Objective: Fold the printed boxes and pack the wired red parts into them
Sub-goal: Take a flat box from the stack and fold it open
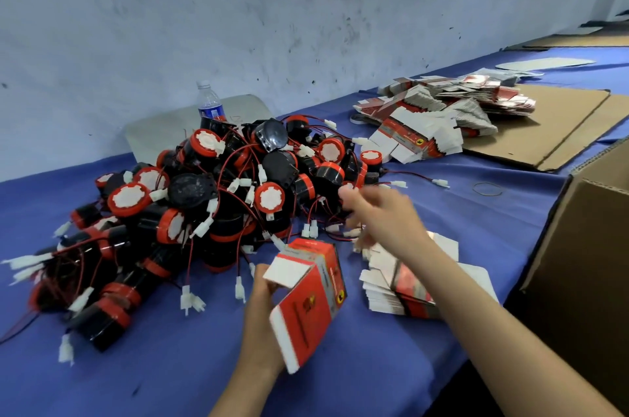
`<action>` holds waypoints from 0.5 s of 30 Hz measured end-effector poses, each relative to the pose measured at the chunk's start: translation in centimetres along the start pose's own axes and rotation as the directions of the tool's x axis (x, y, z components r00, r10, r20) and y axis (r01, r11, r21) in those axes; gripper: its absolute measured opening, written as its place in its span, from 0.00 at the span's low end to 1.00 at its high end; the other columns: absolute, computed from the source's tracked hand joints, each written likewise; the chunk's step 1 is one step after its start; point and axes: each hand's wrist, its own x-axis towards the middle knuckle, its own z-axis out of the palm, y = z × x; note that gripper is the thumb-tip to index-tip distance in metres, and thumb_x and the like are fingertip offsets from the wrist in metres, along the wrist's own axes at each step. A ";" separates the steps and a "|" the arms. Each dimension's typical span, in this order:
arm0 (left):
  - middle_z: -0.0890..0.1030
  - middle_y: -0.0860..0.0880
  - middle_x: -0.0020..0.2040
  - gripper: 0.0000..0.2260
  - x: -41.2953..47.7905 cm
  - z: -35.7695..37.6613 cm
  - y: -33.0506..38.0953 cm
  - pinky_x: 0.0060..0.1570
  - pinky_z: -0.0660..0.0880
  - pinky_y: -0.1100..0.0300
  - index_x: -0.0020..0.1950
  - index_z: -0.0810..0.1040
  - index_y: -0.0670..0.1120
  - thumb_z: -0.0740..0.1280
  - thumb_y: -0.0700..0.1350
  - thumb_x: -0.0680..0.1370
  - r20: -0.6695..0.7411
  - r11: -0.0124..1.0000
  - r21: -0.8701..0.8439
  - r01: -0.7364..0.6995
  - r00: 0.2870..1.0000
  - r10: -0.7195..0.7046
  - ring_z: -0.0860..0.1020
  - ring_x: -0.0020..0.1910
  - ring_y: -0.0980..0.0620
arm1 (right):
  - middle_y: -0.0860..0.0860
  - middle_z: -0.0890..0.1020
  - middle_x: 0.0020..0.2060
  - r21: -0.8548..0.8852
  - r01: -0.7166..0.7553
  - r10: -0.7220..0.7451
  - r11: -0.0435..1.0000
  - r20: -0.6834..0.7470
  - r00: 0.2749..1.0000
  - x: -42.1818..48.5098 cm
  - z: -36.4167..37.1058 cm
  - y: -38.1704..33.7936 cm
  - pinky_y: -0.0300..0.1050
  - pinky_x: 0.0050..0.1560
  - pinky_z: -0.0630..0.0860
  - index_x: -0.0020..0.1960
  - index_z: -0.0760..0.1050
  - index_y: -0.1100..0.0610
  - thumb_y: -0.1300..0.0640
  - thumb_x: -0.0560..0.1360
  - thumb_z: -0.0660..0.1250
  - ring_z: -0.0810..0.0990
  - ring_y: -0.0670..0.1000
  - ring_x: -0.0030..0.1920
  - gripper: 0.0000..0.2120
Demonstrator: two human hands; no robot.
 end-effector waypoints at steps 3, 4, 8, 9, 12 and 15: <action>0.82 0.55 0.43 0.11 0.3 -0.6 0.5 0.20 0.65 0.65 0.39 0.68 0.45 0.62 0.35 0.80 -0.059 1.000 0.021 -0.003 0.998 0.004 0.72 0.24 0.59 | 0.48 0.81 0.42 -0.081 0.119 -0.136 0.990 -0.247 0.959 5.4 -0.8 0.2 0.39 0.41 0.73 0.48 0.79 0.56 0.56 0.76 0.67 0.81 0.50 0.42 0.04; 0.83 0.50 0.47 0.08 0.6 -0.7 0.7 0.19 0.64 0.63 0.41 0.71 0.42 0.62 0.37 0.80 -0.082 1.000 0.025 0.003 0.997 -0.001 0.72 0.23 0.56 | 0.48 0.80 0.47 -0.094 0.111 -0.128 0.989 -0.210 0.969 6.9 -0.8 0.2 0.36 0.42 0.72 0.53 0.78 0.56 0.58 0.76 0.68 0.79 0.49 0.45 0.07; 0.83 0.44 0.52 0.06 0.8 -0.8 0.9 0.18 0.67 0.62 0.47 0.78 0.40 0.62 0.38 0.80 -0.097 0.998 0.053 0.021 0.995 -0.016 0.80 0.25 0.47 | 0.50 0.76 0.48 -0.216 -0.044 0.062 0.975 0.076 0.995 10.7 0.8 1.3 0.42 0.46 0.72 0.62 0.73 0.58 0.52 0.72 0.73 0.75 0.51 0.48 0.22; 0.83 0.46 0.53 0.06 0.8 -0.7 1.0 0.18 0.67 0.62 0.45 0.78 0.40 0.63 0.40 0.80 -0.087 0.998 0.052 0.027 0.996 -0.023 0.80 0.26 0.46 | 0.49 0.77 0.43 -0.284 -0.038 0.072 0.958 0.108 0.992 11.0 1.5 1.8 0.41 0.41 0.72 0.58 0.73 0.58 0.52 0.72 0.73 0.76 0.52 0.46 0.19; 0.83 0.54 0.52 0.13 0.4 -0.6 1.1 0.20 0.68 0.62 0.37 0.72 0.40 0.67 0.46 0.78 -0.056 0.992 0.125 0.027 0.998 -0.020 0.80 0.26 0.47 | 0.45 0.73 0.36 -0.291 0.000 0.008 0.957 0.025 1.000 10.6 2.8 2.9 0.38 0.32 0.64 0.50 0.71 0.55 0.52 0.70 0.74 0.73 0.50 0.40 0.15; 0.80 0.54 0.35 0.13 -0.1 -0.3 1.4 0.25 0.68 0.63 0.34 0.70 0.51 0.68 0.50 0.76 -0.044 0.974 0.226 -0.024 0.998 0.035 0.75 0.25 0.51 | 0.42 0.76 0.40 0.044 0.098 -0.090 0.994 -0.151 0.984 9.0 3.1 3.0 0.37 0.37 0.71 0.51 0.70 0.53 0.53 0.72 0.72 0.77 0.47 0.40 0.14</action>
